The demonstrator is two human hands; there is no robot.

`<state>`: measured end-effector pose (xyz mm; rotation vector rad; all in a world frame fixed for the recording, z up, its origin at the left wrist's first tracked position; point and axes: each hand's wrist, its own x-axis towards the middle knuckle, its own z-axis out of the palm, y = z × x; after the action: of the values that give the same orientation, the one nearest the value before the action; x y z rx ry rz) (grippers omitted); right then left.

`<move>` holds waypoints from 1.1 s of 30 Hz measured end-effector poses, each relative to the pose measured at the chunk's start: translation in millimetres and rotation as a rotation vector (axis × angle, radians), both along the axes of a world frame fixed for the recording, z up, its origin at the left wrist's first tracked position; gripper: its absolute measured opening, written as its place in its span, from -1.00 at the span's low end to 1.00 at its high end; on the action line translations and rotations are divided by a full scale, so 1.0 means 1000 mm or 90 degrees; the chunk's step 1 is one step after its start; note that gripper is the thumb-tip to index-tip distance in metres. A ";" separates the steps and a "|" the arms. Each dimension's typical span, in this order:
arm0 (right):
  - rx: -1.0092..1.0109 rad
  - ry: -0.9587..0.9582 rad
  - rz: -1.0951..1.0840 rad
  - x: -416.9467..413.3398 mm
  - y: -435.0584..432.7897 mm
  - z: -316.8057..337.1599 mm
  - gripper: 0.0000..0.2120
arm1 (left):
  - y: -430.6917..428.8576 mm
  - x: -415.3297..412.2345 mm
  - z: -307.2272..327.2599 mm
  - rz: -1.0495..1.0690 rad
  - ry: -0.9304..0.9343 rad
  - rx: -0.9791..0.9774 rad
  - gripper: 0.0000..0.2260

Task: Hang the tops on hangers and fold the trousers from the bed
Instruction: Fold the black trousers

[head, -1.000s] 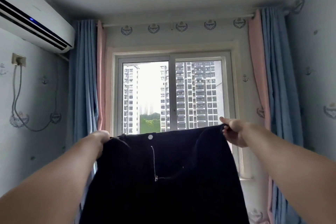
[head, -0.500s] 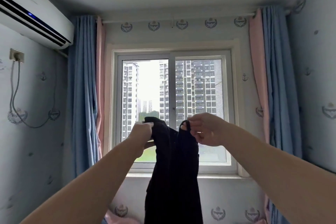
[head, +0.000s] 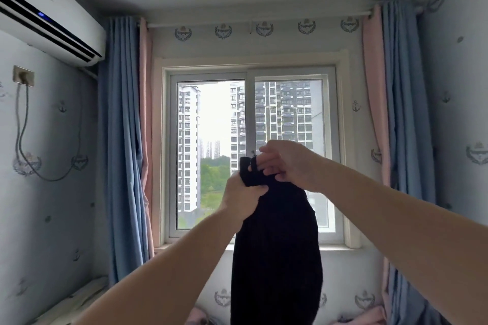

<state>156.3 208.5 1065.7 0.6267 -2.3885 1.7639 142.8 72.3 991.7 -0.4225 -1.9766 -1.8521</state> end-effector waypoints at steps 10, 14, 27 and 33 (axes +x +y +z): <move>-0.065 -0.085 -0.075 -0.026 0.091 -0.118 0.10 | -0.051 -0.009 0.003 -0.121 -0.044 0.144 -0.81; -0.200 -0.268 0.114 -0.024 0.076 -0.138 -0.31 | -0.071 -0.010 0.001 -0.169 -0.106 0.139 -0.80; -0.104 0.047 -0.220 -0.004 0.003 -0.076 -0.86 | -0.125 -0.011 -0.001 0.074 0.007 0.027 -0.85; -0.081 0.115 -0.239 0.047 -0.018 -0.054 -0.92 | -0.144 0.032 0.008 0.116 0.071 0.034 -0.88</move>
<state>202.9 191.0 1011.9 0.2828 -2.0870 1.6061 175.0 -71.7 999.5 -0.3122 -1.8240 -1.7252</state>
